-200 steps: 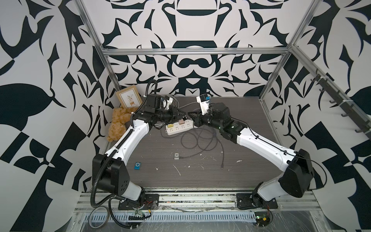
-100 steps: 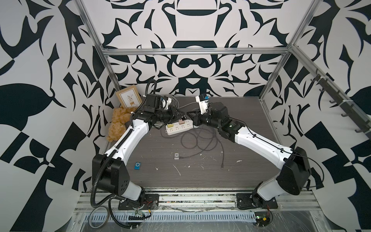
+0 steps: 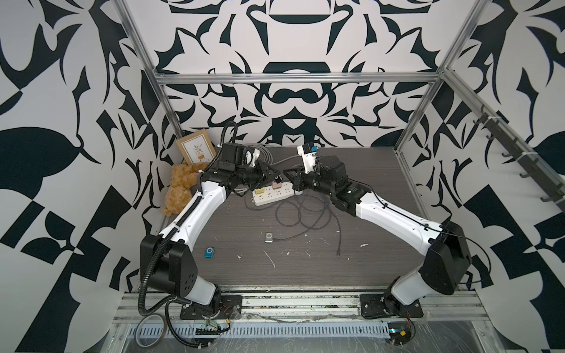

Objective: Charge mp3
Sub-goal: Insert the charging cable into the MP3 player.

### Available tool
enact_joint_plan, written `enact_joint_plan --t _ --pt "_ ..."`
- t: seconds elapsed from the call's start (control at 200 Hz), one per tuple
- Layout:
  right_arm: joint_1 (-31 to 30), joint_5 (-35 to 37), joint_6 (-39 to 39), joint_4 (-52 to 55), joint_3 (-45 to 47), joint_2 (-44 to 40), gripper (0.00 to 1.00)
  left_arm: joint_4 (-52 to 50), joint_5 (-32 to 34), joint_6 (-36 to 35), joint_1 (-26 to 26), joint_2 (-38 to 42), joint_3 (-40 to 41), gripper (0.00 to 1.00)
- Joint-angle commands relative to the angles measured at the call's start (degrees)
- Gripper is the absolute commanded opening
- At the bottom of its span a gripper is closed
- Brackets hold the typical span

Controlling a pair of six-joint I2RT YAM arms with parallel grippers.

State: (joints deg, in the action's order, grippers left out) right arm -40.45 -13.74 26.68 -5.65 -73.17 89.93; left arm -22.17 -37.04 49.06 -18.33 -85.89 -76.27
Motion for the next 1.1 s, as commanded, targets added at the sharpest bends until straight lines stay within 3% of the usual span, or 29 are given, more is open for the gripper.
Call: enact_joint_plan --t 0.0,0.195,0.375,0.435,0.545,0.66,0.81,1.03,1.06,1.095 --pt "-1.64 -4.02 -0.46 14.56 1.66 5.78 0.0 11.13 -13.19 1.37 -2.15 3.18 -5.42 0.0" --pt "-1.64 -1.09 1.93 14.76 -1.04 2.9 0.0 2.97 -10.56 -1.75 -2.06 2.48 -6.16 0.0" --pt "-1.58 2.48 2.06 18.07 -5.76 -0.96 0.0 2.47 -9.54 -0.36 -1.81 2.41 -2.65 0.0" --pt "-1.61 2.43 3.11 16.94 -5.6 -2.51 0.07 1.84 -9.01 -0.34 -1.65 2.26 -2.14 0.0" --pt "-1.48 4.33 5.42 15.32 -5.17 -5.56 0.34 -4.84 -6.14 -4.03 -1.54 0.94 -2.55 0.0" --pt "-0.84 5.09 8.11 17.49 -6.6 -8.39 0.45 -7.43 -4.67 -5.47 -1.36 0.51 -0.33 0.0" --pt "0.92 -1.82 14.98 21.03 -5.97 -11.85 0.52 -12.17 -2.49 -8.0 -0.68 -1.12 -0.48 0.0" --pt "3.8 -18.11 27.64 27.94 -4.39 -13.58 0.58 -23.4 1.4 -12.37 1.48 -2.4 -3.99 0.0" --pt "3.8 -20.19 29.17 27.83 -3.84 -13.94 0.74 -26.55 2.89 -14.34 1.83 -2.27 -4.79 0.0" --pt "3.8 -22.76 30.15 27.66 -3.45 -14.39 0.76 -31.18 4.93 -16.39 2.28 -1.81 -5.17 0.0"
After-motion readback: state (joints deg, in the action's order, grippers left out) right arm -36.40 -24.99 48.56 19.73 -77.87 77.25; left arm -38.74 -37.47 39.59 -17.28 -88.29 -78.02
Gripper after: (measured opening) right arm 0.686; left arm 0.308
